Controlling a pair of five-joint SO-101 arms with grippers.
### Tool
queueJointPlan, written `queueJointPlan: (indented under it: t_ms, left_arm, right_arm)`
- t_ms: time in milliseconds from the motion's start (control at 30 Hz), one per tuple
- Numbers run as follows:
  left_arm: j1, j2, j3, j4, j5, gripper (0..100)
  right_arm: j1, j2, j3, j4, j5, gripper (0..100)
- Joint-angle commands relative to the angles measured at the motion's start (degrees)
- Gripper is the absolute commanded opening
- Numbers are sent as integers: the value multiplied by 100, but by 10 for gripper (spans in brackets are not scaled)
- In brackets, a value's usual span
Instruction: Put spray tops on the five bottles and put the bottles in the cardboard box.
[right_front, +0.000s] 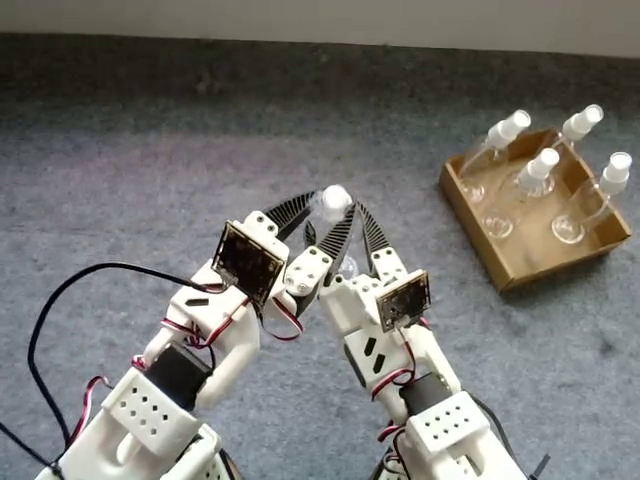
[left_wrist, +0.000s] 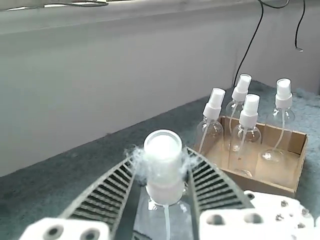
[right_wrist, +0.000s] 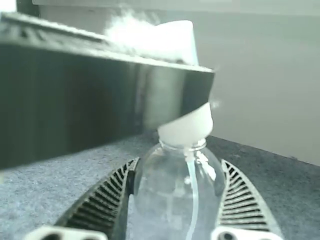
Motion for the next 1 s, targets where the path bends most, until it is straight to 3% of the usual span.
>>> queueJointPlan:
  t_ms: [0, 467, 700, 867, 967]
  left_arm:
    - [-22, 119, -198, 123, -53, 67]
    - [-4, 180, -866, 132, -229, 68]
    - [13, 1578, -1622, 835, -519, 67]
    - [-22, 1613, -1684, 967, -440, 64]
    - [-22, 1376, -1560, 949, 0, 66]
  right_arm:
    - [57, -22, 549, -22, 62, 159]
    - [57, -22, 549, -22, 62, 159]
    - [57, -22, 549, -22, 62, 159]
    - [57, -22, 549, -22, 62, 159]
    - [57, -22, 549, -22, 62, 159]
